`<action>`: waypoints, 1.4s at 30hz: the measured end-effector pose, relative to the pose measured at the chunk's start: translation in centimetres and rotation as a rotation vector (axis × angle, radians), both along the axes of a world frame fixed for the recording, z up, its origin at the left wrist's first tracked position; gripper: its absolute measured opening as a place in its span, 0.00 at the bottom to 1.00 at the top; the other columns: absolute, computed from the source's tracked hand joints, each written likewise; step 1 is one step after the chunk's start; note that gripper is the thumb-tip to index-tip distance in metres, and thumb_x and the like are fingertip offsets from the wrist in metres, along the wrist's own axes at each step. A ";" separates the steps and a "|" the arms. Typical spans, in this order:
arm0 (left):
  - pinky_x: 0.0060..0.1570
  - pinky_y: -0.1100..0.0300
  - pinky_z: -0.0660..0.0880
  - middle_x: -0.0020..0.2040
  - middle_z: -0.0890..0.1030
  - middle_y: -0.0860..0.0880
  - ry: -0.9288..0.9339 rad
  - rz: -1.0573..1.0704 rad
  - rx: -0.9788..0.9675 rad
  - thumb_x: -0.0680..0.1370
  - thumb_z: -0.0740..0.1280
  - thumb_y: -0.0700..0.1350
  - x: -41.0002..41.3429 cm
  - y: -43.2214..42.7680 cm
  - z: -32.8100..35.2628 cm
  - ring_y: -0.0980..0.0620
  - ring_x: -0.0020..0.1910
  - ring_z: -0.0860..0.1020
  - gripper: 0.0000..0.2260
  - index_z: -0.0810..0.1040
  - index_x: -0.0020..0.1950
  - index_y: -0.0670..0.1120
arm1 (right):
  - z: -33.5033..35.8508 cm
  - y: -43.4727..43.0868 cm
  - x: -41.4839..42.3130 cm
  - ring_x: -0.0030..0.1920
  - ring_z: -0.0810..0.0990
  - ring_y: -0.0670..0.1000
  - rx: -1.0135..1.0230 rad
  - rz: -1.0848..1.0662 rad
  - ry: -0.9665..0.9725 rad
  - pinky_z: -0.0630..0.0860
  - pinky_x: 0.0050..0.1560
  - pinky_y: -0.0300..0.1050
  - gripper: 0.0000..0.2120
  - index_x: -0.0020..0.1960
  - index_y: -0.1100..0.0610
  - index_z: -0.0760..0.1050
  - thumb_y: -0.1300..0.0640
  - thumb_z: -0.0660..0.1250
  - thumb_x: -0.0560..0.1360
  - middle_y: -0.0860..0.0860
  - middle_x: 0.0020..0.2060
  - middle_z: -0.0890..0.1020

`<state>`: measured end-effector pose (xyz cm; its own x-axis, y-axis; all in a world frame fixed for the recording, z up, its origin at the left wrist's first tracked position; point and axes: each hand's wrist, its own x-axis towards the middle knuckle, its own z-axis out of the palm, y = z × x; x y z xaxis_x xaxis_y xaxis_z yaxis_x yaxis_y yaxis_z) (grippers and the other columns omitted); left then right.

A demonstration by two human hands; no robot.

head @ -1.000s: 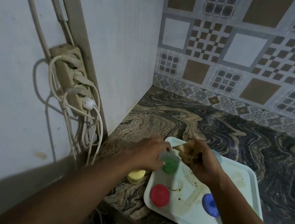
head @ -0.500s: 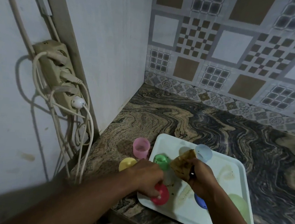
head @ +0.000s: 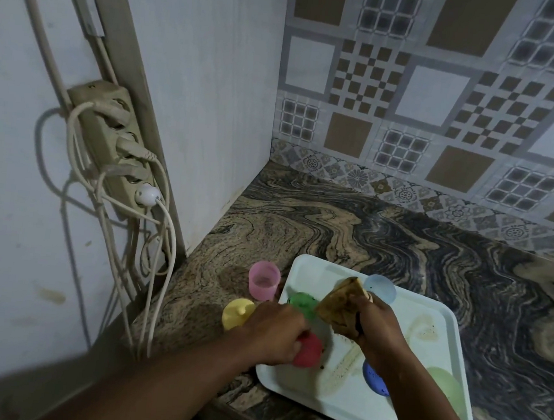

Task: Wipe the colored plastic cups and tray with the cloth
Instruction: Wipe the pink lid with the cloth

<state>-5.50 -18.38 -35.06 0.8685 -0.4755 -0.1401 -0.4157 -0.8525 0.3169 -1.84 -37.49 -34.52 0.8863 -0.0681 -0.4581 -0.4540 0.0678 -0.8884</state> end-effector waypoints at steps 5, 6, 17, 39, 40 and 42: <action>0.46 0.55 0.77 0.53 0.82 0.51 -0.125 0.171 -0.306 0.77 0.67 0.44 2.8 1.4 2.4 0.50 0.50 0.80 0.11 0.83 0.58 0.49 | 1.9 0.9 -0.2 0.46 0.83 0.57 -0.151 0.171 -0.268 0.81 0.45 0.54 0.07 0.57 0.51 0.80 0.54 0.64 0.83 0.59 0.48 0.85; 0.47 0.54 0.77 0.53 0.82 0.52 -0.180 0.203 -0.330 0.77 0.67 0.45 3.4 1.6 2.8 0.50 0.49 0.79 0.11 0.82 0.59 0.50 | 2.4 1.5 -0.6 0.45 0.83 0.54 -0.131 0.220 -0.299 0.81 0.46 0.51 0.10 0.56 0.51 0.81 0.51 0.62 0.83 0.56 0.47 0.85; 0.39 0.53 0.76 0.51 0.78 0.53 -0.482 0.320 -0.434 0.79 0.63 0.49 4.9 3.1 4.3 0.49 0.44 0.78 0.10 0.81 0.56 0.49 | 2.8 4.0 -0.3 0.38 0.85 0.53 -0.420 0.185 -0.533 0.83 0.37 0.57 0.07 0.51 0.47 0.82 0.59 0.70 0.79 0.49 0.39 0.85; 0.44 0.51 0.78 0.54 0.80 0.48 -0.698 0.127 -0.363 0.77 0.67 0.39 5.2 3.9 4.8 0.45 0.48 0.79 0.07 0.80 0.55 0.45 | 5.5 4.6 0.4 0.40 0.85 0.56 -0.047 -0.054 -0.436 0.79 0.31 0.42 0.09 0.56 0.56 0.82 0.61 0.64 0.82 0.59 0.44 0.85; 0.44 0.50 0.78 0.54 0.80 0.48 -0.706 0.096 -0.358 0.76 0.69 0.38 5.2 3.8 4.8 0.45 0.49 0.79 0.09 0.80 0.55 0.45 | 5.7 4.8 0.5 0.39 0.86 0.56 -0.025 -0.028 -0.441 0.80 0.32 0.44 0.09 0.57 0.56 0.82 0.61 0.64 0.82 0.59 0.44 0.85; 0.45 0.49 0.79 0.55 0.80 0.46 -0.736 0.027 -0.331 0.74 0.69 0.37 5.3 4.0 4.7 0.44 0.50 0.79 0.12 0.79 0.56 0.45 | 5.7 5.1 0.5 0.38 0.86 0.58 0.011 0.026 -0.426 0.81 0.32 0.46 0.08 0.57 0.57 0.81 0.62 0.63 0.83 0.61 0.43 0.85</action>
